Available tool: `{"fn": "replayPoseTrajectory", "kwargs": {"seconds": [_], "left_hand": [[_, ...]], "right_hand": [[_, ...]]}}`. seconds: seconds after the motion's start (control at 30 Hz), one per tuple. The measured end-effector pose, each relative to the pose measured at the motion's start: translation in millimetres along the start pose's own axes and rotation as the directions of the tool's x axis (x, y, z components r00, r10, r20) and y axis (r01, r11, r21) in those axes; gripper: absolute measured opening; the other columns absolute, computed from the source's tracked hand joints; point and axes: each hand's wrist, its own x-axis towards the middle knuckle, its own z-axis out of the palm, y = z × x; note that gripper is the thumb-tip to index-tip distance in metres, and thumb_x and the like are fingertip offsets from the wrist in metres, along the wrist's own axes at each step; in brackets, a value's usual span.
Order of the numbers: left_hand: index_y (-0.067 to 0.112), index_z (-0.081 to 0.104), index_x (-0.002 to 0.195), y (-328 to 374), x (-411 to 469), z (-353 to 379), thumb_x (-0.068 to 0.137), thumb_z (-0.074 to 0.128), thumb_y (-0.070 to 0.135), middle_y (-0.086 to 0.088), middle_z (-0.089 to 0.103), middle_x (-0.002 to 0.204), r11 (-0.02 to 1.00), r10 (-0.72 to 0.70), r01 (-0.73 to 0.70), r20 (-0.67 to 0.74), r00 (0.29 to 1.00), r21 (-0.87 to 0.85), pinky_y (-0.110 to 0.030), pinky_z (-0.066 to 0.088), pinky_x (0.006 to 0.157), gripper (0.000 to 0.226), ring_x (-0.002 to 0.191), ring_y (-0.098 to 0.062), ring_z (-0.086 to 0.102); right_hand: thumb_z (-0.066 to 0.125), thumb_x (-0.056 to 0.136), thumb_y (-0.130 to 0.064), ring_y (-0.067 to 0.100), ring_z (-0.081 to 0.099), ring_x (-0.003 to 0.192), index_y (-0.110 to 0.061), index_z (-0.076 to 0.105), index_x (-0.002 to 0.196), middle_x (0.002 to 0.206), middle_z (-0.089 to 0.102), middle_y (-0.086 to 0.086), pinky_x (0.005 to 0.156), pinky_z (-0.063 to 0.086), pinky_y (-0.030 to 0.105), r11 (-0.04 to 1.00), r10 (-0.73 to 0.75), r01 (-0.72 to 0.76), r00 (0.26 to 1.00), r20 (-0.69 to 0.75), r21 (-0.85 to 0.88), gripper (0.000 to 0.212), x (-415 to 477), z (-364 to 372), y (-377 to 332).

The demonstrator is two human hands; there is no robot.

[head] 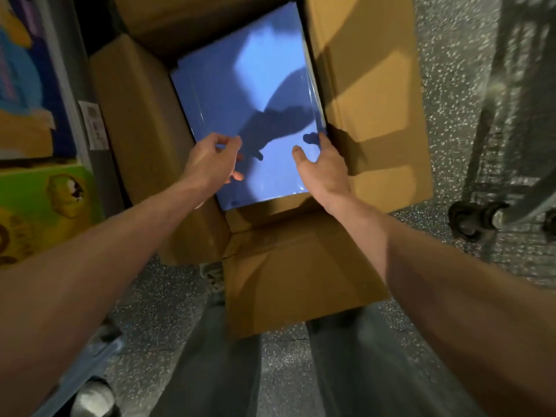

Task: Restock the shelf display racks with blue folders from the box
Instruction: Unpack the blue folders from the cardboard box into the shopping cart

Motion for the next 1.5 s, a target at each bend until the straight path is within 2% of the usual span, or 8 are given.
{"fn": "replayPoseTrajectory", "kwargs": {"seconds": [0.13, 0.23, 0.37, 0.57, 0.87, 1.13, 1.3, 1.5], "left_hand": [[0.020, 0.057, 0.118, 8.2, 0.5, 3.5, 0.101, 0.051, 0.046, 0.003, 0.071, 0.106, 1.000, 0.028, -0.028, 0.006, 1.000, -0.006, -0.040, 0.059, 0.082, 0.032, 0.074, -0.020, 0.074], [0.025, 0.057, 0.122, 15.1, -3.6, 5.2, 0.099, 0.049, 0.056, 0.005, 0.069, 0.111, 0.996, 0.072, -0.071, -0.014, 0.997, 0.059, -0.038, 0.059, 0.080, 0.040, 0.086, -0.015, 0.072], [0.027, 0.051, 0.140, 37.0, -8.2, 4.0, 0.094, 0.046, 0.071, 0.007, 0.065, 0.121, 0.994, 0.104, -0.102, -0.071, 0.992, 0.035, -0.015, 0.041, 0.061, 0.064, 0.098, -0.008, 0.064], [0.021, 0.029, 0.152, 38.2, -19.9, -2.4, 0.094, 0.060, 0.053, 0.000, 0.058, 0.133, 0.976, 0.162, -0.139, -0.136, 0.977, 0.166, -0.036, 0.052, 0.086, 0.073, 0.106, -0.024, 0.064], [0.027, 0.019, 0.160, 24.0, -24.8, -26.0, 0.100, 0.052, 0.052, 0.001, 0.057, 0.140, 0.981, 0.165, -0.162, -0.019, 0.986, 0.108, -0.041, 0.054, 0.096, 0.073, 0.096, -0.011, 0.062], [0.033, 0.019, 0.160, 5.6, -18.6, -30.1, 0.099, 0.052, 0.053, 0.006, 0.047, 0.152, 0.984, 0.175, -0.174, 0.044, 0.984, -0.024, -0.048, 0.054, 0.100, 0.072, 0.128, -0.022, 0.056], [0.032, 0.021, 0.159, 4.0, -19.5, -34.5, 0.099, 0.049, 0.057, 0.007, 0.052, 0.147, 0.986, 0.164, -0.161, 0.052, 0.985, -0.052, -0.041, 0.056, 0.099, 0.071, 0.125, -0.017, 0.058], [0.038, 0.012, 0.160, 4.4, -38.6, -44.8, 0.098, 0.038, 0.067, 0.014, 0.039, 0.157, 0.988, 0.152, -0.152, 0.015, 0.988, 0.007, -0.024, 0.047, 0.092, 0.074, 0.122, -0.003, 0.051]], "right_hand": [[0.053, 0.098, -0.045, 0.018, 0.038, 0.142, -0.021, 0.041, 0.150, 0.153, 0.044, -0.001, 0.116, 0.033, 0.036, 0.990, 0.003, -0.003, 1.000, -0.005, 0.141, 0.058, -8.5, 10.3, -11.4], [0.042, 0.100, -0.051, 0.018, 0.059, 0.110, -0.024, 0.062, 0.120, 0.118, 0.066, -0.003, 0.099, 0.043, 0.037, 0.950, 0.067, -0.059, 0.998, -0.018, 0.306, 0.039, -12.1, 11.5, -32.6], [0.024, 0.098, -0.065, 0.021, 0.067, 0.095, -0.018, 0.074, 0.102, 0.099, 0.074, 0.002, 0.095, 0.052, 0.044, 0.855, 0.124, -0.159, 0.987, 0.103, 0.494, 0.069, -22.1, 10.9, -48.4], [0.010, 0.107, -0.050, 0.022, 0.060, 0.115, -0.016, 0.074, 0.113, 0.125, 0.068, 0.009, 0.107, 0.040, 0.038, 0.902, 0.022, -0.151, 0.952, 0.306, 0.404, 0.073, -43.7, 6.8, -48.1], [0.047, 0.104, -0.030, 0.023, 0.049, 0.132, -0.022, 0.035, 0.153, 0.155, 0.042, 0.000, 0.096, 0.037, 0.026, 0.998, 0.059, -0.062, 0.993, 0.105, 0.024, 0.051, -18.8, -15.1, -26.2], [0.039, 0.104, -0.038, 0.020, 0.049, 0.119, -0.017, 0.050, 0.137, 0.132, 0.050, -0.001, 0.104, 0.036, 0.034, 0.967, 0.128, -0.130, 0.992, 0.023, 0.218, 0.040, -10.0, 0.7, -23.4], [0.028, 0.107, -0.043, 0.008, 0.063, 0.067, -0.023, 0.066, 0.099, 0.081, 0.067, -0.006, 0.055, 0.047, 0.020, 0.893, 0.176, -0.216, 0.975, 0.134, 0.396, 0.044, -11.2, -2.9, -31.2], [0.022, 0.106, -0.052, 0.014, 0.064, 0.090, -0.023, 0.069, 0.105, 0.109, 0.071, 0.003, 0.070, 0.045, 0.025, 0.844, 0.124, -0.254, 0.950, 0.288, 0.472, 0.055, -53.2, 31.9, -58.2]]}}
